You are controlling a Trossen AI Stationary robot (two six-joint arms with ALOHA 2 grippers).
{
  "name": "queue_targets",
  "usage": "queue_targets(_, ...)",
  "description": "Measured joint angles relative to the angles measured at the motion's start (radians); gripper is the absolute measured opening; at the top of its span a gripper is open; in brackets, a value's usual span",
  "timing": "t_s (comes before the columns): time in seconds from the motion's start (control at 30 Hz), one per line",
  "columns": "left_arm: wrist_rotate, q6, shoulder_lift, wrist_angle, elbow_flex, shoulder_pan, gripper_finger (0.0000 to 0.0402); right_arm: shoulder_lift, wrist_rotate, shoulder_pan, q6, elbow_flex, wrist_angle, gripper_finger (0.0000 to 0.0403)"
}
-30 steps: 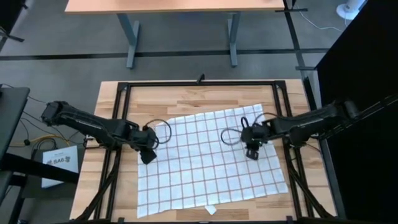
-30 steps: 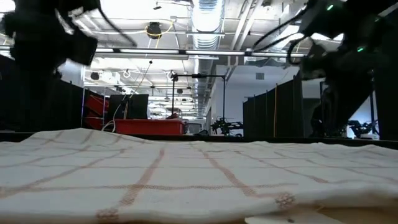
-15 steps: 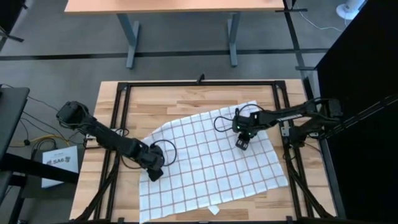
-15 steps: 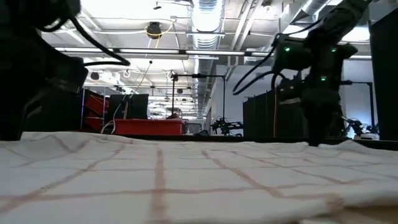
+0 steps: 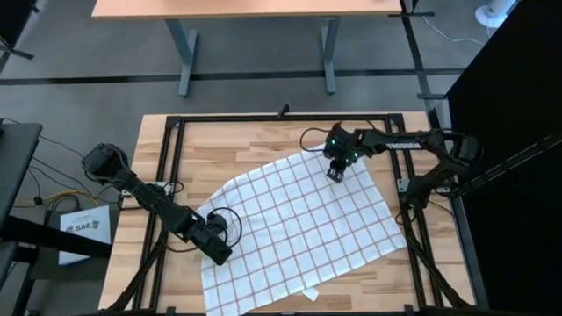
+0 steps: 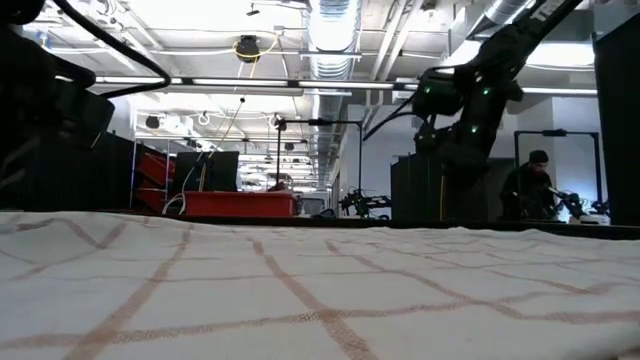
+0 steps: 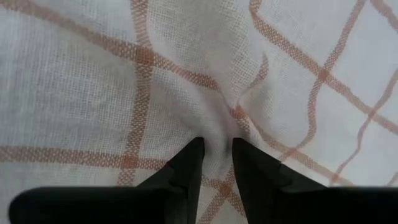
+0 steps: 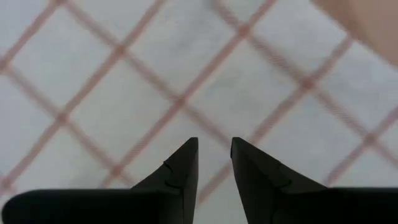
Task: Roll towel
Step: Roll the towel
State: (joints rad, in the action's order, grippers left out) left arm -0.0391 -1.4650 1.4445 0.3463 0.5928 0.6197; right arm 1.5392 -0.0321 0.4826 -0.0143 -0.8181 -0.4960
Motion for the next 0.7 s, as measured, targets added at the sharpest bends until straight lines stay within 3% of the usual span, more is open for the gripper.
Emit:
queue_targets(0.33,0.002,-0.025,0.003,-0.077,-0.002,0.011,0.0077,0.255,-0.027,0.012,-0.095,-0.159,-0.011,0.0086)
queue_targets(0.53,0.004,-0.025,0.005,-0.116,-0.003,0.01,0.0077,0.379,-0.025,0.014,-0.193,-0.392,-0.034,0.0086)
queue_targets(0.7,0.003,-0.019,0.005,-0.117,-0.003,0.01,0.0077,0.506,-0.023,0.019,-0.257,-0.618,-0.154,0.0086)
